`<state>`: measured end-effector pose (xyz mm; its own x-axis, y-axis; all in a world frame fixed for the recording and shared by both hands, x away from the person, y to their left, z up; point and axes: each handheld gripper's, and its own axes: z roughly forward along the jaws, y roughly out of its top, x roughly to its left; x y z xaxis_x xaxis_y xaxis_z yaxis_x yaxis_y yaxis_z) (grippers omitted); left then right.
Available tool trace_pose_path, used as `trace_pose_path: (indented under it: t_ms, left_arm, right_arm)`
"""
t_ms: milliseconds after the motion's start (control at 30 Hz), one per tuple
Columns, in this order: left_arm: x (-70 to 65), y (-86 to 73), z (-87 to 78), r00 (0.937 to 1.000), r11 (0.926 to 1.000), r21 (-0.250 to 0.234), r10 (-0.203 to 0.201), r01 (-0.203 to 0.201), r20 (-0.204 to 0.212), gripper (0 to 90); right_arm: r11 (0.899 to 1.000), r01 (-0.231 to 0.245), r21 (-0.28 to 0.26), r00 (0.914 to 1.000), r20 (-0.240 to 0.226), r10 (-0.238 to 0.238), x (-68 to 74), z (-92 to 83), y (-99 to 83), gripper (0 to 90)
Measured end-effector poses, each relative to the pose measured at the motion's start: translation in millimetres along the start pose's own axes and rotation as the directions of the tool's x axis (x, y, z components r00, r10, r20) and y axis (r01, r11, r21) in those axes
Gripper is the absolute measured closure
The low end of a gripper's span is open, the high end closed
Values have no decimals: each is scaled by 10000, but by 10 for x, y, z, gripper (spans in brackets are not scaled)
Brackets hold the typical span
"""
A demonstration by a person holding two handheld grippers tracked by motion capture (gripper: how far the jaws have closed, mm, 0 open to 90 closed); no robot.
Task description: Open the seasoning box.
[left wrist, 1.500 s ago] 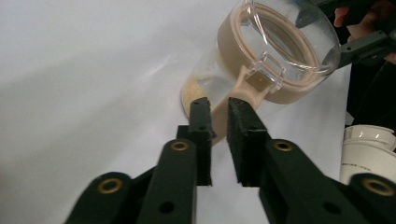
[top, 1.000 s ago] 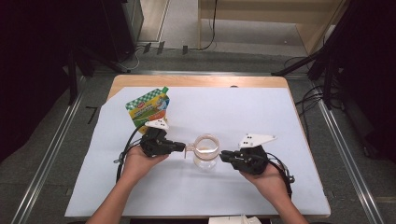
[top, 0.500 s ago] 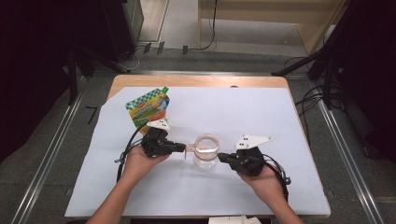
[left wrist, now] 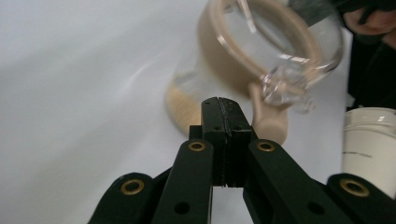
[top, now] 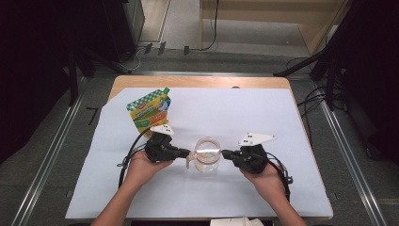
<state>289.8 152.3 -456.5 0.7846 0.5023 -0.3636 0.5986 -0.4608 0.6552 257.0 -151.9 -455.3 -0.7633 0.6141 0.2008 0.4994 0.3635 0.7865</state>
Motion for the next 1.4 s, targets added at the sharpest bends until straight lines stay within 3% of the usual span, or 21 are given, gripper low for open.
trace_pose_path:
  t_ms: [100, 367, 500, 600, 733, 867, 1167, 1400]
  left_arm:
    - [-51, 8, 11, 9997, 9999, -89, 51, -49, 222, 900]
    - [-90, -9, 34, 10000, 9998, 210, -21, 20, 48, 900]
    - [-97, -13, 38, 9999, 9995, 305, -97, 95, 47, 900]
    - [-105, -17, 36, 9997, 9993, 339, -178, 173, 141, 900]
    - [-139, -14, 56, 9990, 9993, 360, -109, 93, 435, 900]
    - [-223, -1, 137, 9982, 9982, 517, 292, -319, 517, 900]
    - [-279, 14, 210, 9964, 9979, 586, 224, -272, 814, 900]
    - [-341, 87, 292, 9912, 9983, 313, 458, -500, 1239, 900]
  right_arm:
    - [10000, 92, -23, 10000, 12, -92, 14, 18, 3, 900]
    - [9994, 197, 271, 9998, -107, -195, 72, 20, -22, 900]
    - [9990, 362, 259, 9986, -401, -351, 182, -16, -49, 900]
    - [9968, 641, 488, 9977, -253, -629, 245, 22, -67, 900]
    - [9955, 553, 764, 9984, -123, -545, 213, 93, -85, 900]
    - [9965, 464, 695, 9989, -116, -457, 177, 143, -70, 900]
    - [9930, 722, 930, 9974, -79, -718, 212, 234, -84, 900]
    - [9961, 227, 848, 9993, 261, -250, 123, 176, -114, 900]
